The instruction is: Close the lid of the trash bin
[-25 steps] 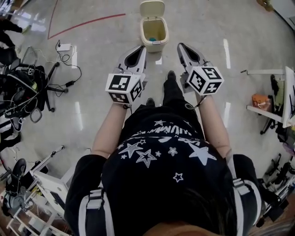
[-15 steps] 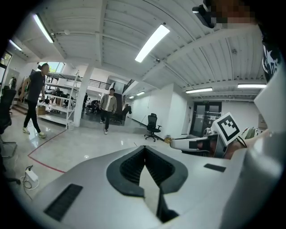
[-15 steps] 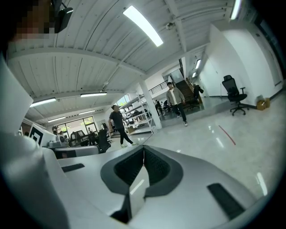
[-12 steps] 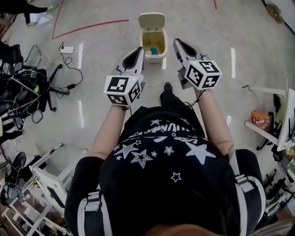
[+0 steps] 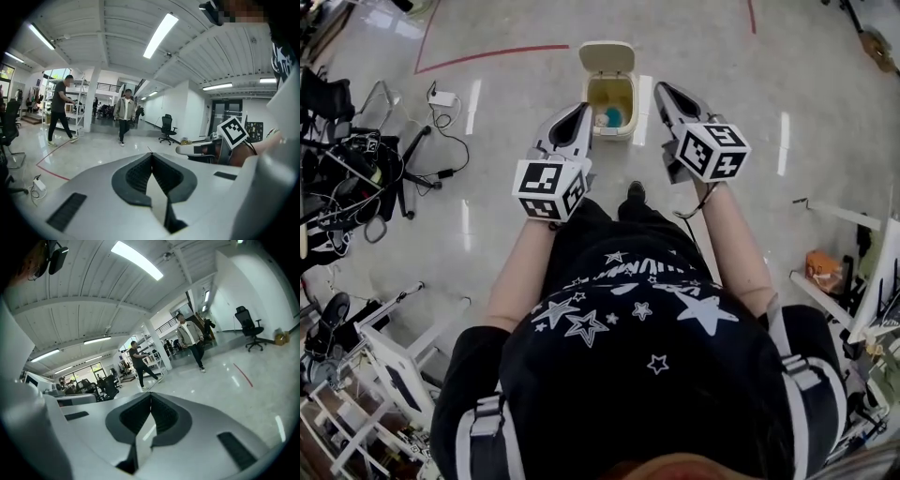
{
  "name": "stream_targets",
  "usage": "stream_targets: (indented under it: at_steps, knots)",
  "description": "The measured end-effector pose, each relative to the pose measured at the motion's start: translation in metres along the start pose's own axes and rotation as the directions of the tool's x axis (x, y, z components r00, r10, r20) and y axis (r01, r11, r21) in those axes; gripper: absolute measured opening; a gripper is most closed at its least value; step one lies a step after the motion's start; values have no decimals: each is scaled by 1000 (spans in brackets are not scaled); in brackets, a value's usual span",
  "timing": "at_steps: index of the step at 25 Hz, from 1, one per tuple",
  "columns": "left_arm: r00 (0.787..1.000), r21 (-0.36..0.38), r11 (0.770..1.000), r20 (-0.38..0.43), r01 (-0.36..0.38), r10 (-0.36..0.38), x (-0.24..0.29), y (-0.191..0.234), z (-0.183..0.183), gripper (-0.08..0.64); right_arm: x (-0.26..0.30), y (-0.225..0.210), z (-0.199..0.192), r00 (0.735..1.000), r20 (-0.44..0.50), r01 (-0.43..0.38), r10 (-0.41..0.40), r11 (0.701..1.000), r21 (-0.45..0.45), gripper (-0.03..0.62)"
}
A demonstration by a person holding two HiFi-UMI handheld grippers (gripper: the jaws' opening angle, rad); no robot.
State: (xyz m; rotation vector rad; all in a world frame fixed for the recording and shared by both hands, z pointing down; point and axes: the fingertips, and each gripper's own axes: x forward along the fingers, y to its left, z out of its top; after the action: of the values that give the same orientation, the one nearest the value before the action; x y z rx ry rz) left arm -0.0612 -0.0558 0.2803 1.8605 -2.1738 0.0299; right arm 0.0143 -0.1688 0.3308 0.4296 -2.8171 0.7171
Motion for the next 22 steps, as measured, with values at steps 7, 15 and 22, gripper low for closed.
stream_targets:
  at_steps: [7, 15, 22]
  knots:
    - [1000, -1, 1000, -22, -18, 18, 21, 15, -6, 11, 20, -24, -7, 999, -28, 19, -17, 999, 43, 6]
    - [998, -22, 1000, -58, 18, -19, 68, 61, -14, 12, 60, -47, -8, 995, -54, 81, -78, 995, 54, 6]
    - [992, -35, 997, -105, 72, -76, 123, 112, -18, 12, 113, -65, -8, 988, -68, 146, -142, 987, 72, 7]
